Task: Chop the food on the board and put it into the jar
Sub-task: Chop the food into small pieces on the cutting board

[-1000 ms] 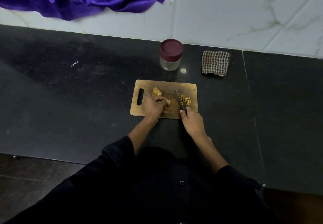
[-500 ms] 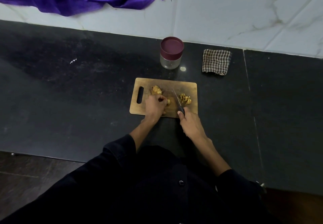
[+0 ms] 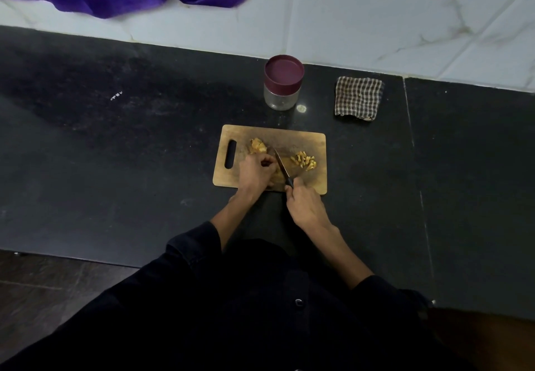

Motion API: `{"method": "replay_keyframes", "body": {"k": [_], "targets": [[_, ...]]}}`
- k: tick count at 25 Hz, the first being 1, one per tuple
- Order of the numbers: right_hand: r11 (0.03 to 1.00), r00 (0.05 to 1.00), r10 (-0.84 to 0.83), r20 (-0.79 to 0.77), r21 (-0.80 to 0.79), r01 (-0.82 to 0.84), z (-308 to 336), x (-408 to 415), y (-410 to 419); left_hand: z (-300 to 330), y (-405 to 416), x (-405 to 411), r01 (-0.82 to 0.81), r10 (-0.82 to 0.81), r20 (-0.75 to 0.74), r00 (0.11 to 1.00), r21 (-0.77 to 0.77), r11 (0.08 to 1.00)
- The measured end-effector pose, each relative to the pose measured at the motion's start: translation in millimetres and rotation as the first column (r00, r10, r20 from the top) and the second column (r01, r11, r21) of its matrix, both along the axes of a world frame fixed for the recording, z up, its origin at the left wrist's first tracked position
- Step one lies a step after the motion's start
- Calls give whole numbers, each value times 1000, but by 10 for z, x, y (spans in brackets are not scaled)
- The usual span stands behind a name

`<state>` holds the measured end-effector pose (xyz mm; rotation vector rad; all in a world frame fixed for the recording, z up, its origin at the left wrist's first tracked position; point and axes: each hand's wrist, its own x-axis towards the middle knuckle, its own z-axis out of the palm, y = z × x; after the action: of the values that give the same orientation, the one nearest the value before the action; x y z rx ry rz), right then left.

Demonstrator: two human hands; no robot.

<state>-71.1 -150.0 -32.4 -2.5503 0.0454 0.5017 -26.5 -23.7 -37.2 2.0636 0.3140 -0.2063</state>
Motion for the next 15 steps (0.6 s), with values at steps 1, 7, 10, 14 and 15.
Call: {"method": "replay_keyframes", "body": {"k": [1, 7, 10, 14, 15], "targets": [[1000, 1000, -4, 0, 1, 4, -11, -8, 3, 3, -5, 0, -14, 14, -14, 1000, -1, 1000], [1000, 1000, -11, 25, -4, 11, -2, -17, 1, -28, -45, 26, -116, 115, -45, 992, -33, 993], [1000, 1000, -4, 29, -4, 4, -13, 2, 4, -29, -45, 43, -138, 135, -70, 988, -50, 989], [1000, 1000, -14, 19, -7, 14, 12, 30, 12, -37, -46, 43, -137, 133, -67, 989, -67, 988], [1000, 1000, -14, 17, -15, 15, 16, 41, 23, -38, -47, 48, -145, 140, -74, 987, -65, 987]]}}
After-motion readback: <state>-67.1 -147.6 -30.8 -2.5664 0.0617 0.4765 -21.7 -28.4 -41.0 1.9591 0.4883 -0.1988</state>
